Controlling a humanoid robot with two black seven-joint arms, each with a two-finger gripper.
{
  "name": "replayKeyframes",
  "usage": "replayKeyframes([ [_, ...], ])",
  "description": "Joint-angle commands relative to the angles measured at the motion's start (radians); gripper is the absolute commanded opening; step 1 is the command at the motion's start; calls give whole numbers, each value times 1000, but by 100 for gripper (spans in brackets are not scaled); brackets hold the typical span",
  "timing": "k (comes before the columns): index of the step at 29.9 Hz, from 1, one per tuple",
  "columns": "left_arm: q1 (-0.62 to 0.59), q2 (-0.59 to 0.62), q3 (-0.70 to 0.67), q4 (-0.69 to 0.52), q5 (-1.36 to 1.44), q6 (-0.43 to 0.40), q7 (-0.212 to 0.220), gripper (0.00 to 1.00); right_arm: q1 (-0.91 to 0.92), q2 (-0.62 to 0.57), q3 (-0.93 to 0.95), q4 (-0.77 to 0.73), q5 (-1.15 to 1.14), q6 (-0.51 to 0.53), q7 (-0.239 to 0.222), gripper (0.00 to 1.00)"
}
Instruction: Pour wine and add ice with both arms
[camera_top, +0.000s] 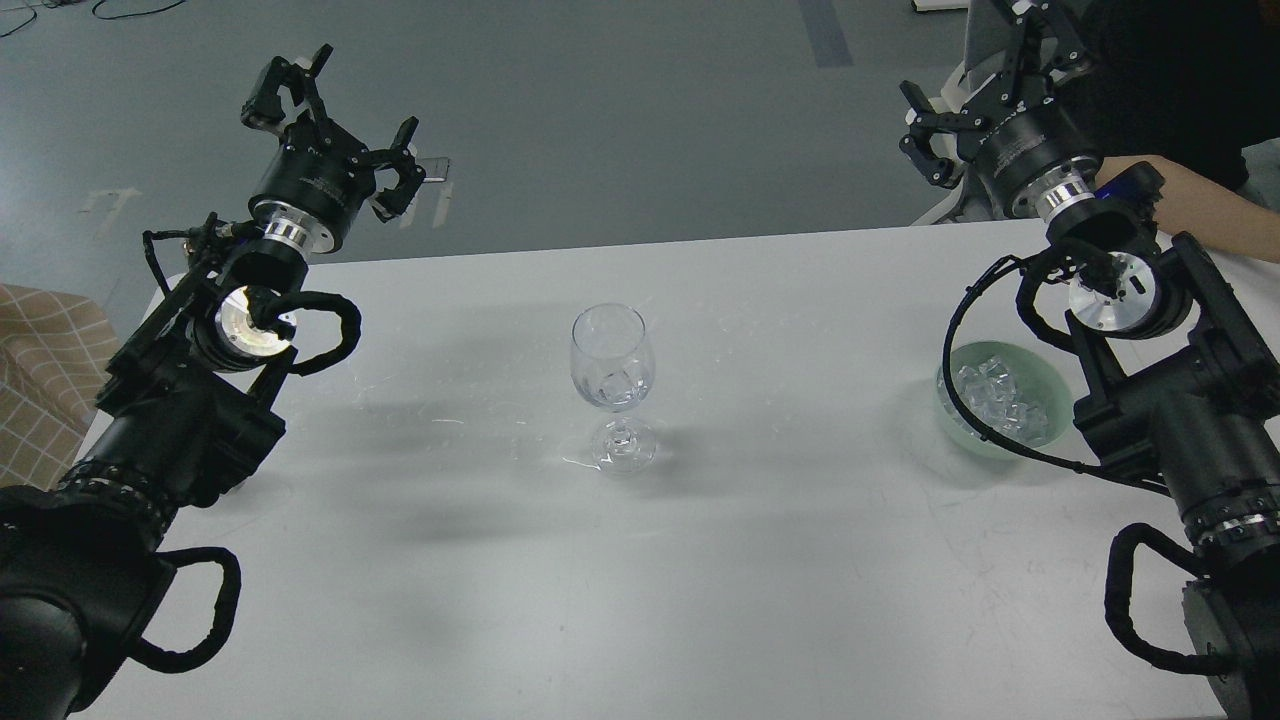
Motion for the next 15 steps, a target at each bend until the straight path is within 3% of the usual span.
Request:
replayKeyframes([
  [1, -4, -16, -11, 3, 1, -6, 1, 98, -3, -27, 5, -25, 62, 25, 4, 100],
  [15, 8, -78, -24, -23, -3, -32, -4, 98, -15, -42, 8, -34, 64, 50, 10, 100],
])
